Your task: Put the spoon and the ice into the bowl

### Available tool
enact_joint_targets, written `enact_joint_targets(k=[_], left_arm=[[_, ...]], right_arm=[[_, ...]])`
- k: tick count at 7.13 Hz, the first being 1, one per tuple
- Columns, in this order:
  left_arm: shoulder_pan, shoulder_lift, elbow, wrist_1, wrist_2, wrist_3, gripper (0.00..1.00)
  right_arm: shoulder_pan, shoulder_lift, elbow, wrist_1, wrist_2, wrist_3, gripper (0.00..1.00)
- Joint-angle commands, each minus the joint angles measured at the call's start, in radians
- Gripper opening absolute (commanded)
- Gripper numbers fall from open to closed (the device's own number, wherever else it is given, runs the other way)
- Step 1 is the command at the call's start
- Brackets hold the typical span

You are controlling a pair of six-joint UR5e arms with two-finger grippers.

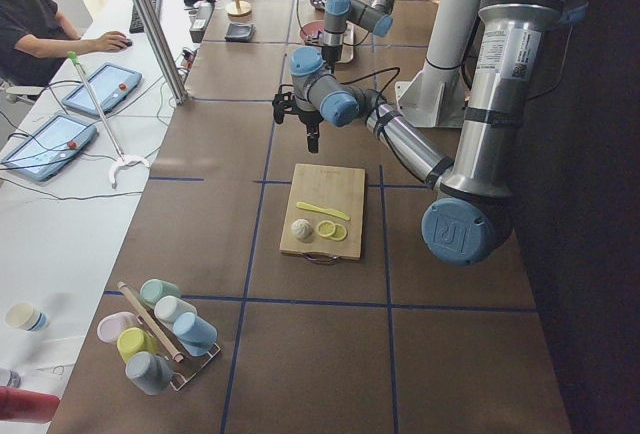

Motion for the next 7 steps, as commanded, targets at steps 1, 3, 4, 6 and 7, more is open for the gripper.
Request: enact_joint_targets(k=[1, 3, 4, 6, 7], left_arm=[[0.003, 0.001, 0.001, 0.0, 0.028, -0.002, 1.0], [0.003, 0.004, 0.01, 0.0, 0.028, -0.005, 1.0], [0.003, 0.01, 0.017, -0.001, 0.027, -0.006, 1.0], [-0.006, 0.065, 0.017, -0.002, 0.019, 0.134, 1.0], [-0.027, 0.128, 0.012, -0.002, 0.013, 0.256, 1.0]], right_arm=[[-0.001, 0.014, -0.015, 0.001, -0.005, 0.001, 0.98], [0.028, -0.003, 0.019, -0.004, 0.002, 0.002, 0.99], [0.086, -0.067, 0.098, -0.013, 0.036, 0.0, 0.99], [0.304, -0.201, 0.232, -0.084, 0.293, -0.02, 0.99], [0.422, -0.274, 0.261, -0.084, 0.403, -0.104, 0.99]])
